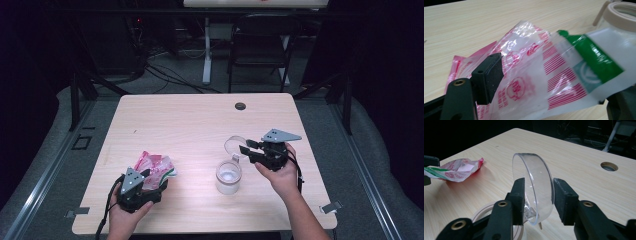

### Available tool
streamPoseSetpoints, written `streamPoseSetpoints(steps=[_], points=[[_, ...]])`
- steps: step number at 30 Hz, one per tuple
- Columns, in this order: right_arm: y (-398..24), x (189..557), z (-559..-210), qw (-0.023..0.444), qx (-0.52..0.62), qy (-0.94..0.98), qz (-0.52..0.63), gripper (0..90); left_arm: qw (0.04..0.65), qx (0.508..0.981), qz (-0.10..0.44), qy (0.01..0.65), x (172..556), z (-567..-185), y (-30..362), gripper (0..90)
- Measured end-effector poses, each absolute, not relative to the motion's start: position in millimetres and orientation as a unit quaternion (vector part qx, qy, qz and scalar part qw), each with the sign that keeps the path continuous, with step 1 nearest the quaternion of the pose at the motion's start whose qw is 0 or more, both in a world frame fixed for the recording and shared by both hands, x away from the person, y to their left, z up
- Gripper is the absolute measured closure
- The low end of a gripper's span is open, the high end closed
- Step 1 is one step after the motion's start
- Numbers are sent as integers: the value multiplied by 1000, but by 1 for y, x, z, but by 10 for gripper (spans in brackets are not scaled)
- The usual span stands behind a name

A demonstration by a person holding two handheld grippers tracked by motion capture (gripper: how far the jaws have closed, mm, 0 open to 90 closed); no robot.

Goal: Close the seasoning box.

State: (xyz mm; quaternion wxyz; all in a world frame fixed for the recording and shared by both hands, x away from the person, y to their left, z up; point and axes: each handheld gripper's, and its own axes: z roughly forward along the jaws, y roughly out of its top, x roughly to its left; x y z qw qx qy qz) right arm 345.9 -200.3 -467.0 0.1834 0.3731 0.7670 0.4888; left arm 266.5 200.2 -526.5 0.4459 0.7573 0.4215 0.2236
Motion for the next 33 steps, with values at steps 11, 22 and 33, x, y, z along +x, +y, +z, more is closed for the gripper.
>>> streamPoseSetpoints(steps=[11,22,33], points=[[-196,340,-463,199,359,775,481,681,452,768,212,400,262,-522,183,256],[-190,330,-461,217,339,785,471,664,455,780,202,378,263,-520,165,256],[-188,326,-462,220,330,790,468,650,454,778,200,386,267,-521,167,259]])
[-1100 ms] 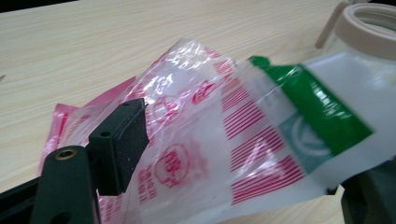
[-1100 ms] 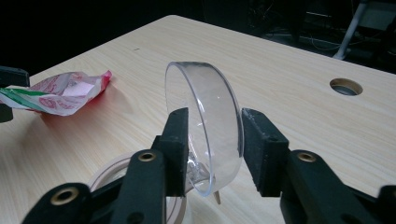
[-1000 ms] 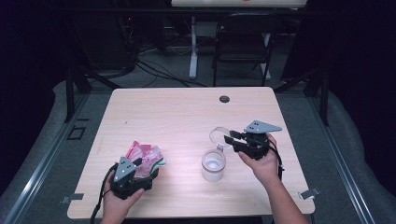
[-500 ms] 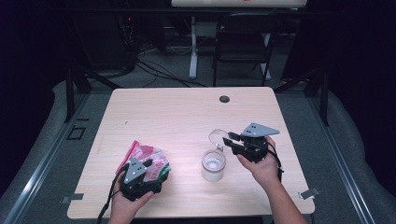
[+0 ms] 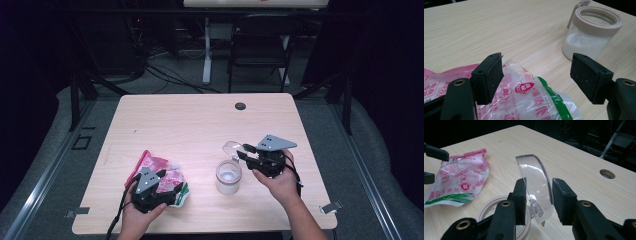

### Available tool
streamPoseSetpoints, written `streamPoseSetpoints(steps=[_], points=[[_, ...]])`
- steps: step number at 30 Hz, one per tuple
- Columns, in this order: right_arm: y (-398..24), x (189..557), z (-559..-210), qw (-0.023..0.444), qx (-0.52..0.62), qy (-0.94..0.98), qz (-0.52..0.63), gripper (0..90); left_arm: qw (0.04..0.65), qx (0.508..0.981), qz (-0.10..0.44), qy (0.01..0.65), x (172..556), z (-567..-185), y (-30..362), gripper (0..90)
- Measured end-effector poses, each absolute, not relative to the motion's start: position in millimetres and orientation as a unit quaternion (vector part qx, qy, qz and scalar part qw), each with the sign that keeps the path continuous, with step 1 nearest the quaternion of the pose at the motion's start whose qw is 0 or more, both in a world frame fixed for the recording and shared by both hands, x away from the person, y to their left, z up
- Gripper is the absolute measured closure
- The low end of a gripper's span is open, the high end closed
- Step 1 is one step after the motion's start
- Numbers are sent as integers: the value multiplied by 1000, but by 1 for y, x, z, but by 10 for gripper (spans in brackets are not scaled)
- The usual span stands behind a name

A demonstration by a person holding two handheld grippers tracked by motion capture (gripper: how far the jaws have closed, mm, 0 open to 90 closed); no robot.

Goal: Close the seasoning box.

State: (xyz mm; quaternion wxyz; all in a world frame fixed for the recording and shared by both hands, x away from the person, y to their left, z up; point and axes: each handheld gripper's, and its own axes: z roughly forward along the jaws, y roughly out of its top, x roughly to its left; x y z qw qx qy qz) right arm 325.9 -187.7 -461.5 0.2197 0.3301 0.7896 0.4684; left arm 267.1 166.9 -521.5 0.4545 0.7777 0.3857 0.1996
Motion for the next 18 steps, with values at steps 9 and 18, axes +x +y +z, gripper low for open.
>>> streamPoseSetpoints(steps=[9,18], points=[[-187,325,-461,220,327,791,468,645,453,774,202,393,268,-522,170,260],[-186,324,-461,216,324,793,469,636,451,775,202,393,269,-524,171,262]])
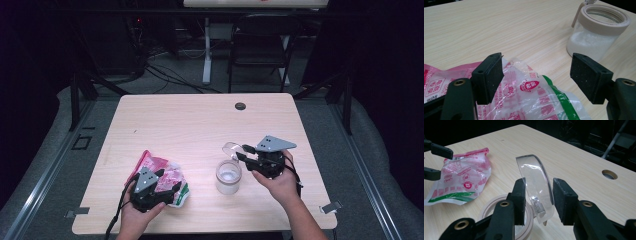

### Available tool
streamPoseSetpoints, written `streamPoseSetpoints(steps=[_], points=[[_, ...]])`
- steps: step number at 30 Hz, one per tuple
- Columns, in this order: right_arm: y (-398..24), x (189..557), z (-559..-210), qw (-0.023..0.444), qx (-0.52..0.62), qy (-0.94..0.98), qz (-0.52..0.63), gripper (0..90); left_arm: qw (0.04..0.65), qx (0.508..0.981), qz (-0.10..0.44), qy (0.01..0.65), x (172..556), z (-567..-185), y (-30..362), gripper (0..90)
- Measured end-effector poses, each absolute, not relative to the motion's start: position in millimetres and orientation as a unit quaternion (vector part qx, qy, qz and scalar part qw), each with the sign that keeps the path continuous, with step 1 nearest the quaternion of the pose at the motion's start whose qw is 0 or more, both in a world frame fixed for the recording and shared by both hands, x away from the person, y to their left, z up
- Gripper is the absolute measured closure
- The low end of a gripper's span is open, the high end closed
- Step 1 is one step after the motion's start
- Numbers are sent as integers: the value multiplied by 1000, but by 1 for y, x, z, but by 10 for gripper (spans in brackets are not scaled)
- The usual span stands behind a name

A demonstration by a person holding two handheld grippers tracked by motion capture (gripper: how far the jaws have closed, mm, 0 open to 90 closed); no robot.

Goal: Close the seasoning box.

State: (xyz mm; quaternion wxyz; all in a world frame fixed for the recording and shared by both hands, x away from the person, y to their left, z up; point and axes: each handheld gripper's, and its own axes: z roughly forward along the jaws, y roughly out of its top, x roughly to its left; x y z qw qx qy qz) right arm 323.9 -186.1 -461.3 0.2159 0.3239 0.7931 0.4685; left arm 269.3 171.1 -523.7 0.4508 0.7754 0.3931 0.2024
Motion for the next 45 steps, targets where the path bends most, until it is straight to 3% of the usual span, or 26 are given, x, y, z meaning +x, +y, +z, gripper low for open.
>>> streamPoseSetpoints(steps=[28,45], points=[[-167,303,-471,235,281,813,451,513,461,770,200,393,280,-522,171,276],[-164,300,-472,243,274,819,443,494,457,772,200,393,282,-523,171,279]])
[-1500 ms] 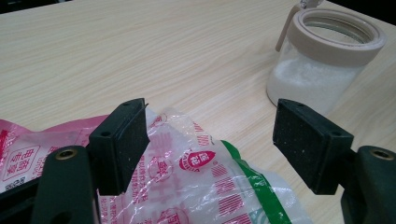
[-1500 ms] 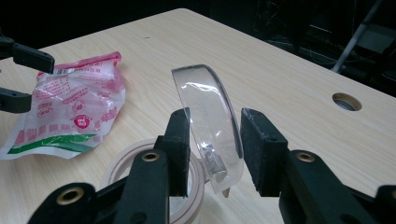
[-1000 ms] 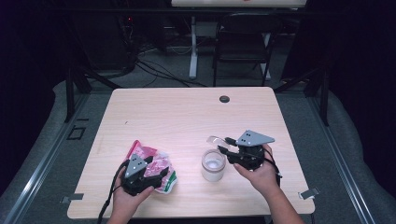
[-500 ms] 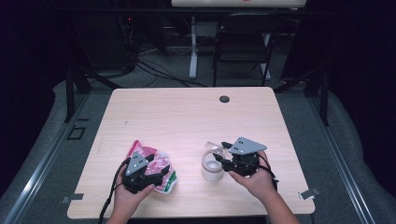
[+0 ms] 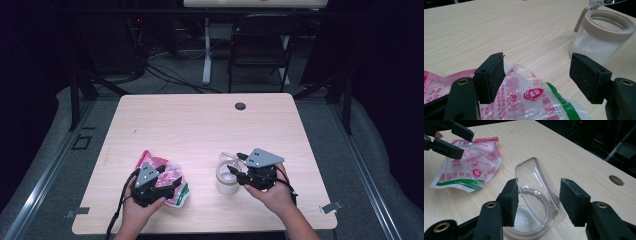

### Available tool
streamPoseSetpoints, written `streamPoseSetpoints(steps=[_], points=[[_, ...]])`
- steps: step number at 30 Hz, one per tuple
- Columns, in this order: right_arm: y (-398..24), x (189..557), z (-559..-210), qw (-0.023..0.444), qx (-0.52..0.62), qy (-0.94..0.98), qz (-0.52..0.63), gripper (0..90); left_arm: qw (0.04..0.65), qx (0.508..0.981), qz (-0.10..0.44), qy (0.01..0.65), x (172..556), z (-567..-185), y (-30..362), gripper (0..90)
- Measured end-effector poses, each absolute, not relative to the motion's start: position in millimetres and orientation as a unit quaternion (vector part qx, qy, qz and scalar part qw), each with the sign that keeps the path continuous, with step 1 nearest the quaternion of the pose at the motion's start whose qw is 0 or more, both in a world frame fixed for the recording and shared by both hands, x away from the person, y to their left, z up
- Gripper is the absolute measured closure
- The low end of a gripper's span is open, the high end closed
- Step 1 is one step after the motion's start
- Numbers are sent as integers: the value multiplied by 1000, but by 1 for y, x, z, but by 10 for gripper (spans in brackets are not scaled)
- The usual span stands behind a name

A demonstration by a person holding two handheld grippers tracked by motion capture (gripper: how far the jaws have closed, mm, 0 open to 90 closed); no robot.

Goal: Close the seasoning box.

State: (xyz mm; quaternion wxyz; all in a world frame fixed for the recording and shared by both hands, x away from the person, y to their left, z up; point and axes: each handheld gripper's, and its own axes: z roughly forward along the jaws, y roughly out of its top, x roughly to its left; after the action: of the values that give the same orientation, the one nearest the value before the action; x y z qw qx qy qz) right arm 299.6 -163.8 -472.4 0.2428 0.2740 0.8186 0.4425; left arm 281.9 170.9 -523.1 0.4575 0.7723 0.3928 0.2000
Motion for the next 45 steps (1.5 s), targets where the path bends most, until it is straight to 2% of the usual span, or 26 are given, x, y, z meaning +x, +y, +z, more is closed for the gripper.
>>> streamPoseSetpoints(steps=[10,13,31,45], points=[[-159,297,-473,246,260,827,434,469,459,771,201,394,282,-523,171,279],[-157,296,-473,230,247,832,441,468,459,771,201,394,281,-523,171,279],[-150,296,-476,206,238,840,443,467,456,773,201,393,281,-524,171,279],[-153,297,-473,206,246,834,448,462,455,772,202,396,281,-524,172,280]])
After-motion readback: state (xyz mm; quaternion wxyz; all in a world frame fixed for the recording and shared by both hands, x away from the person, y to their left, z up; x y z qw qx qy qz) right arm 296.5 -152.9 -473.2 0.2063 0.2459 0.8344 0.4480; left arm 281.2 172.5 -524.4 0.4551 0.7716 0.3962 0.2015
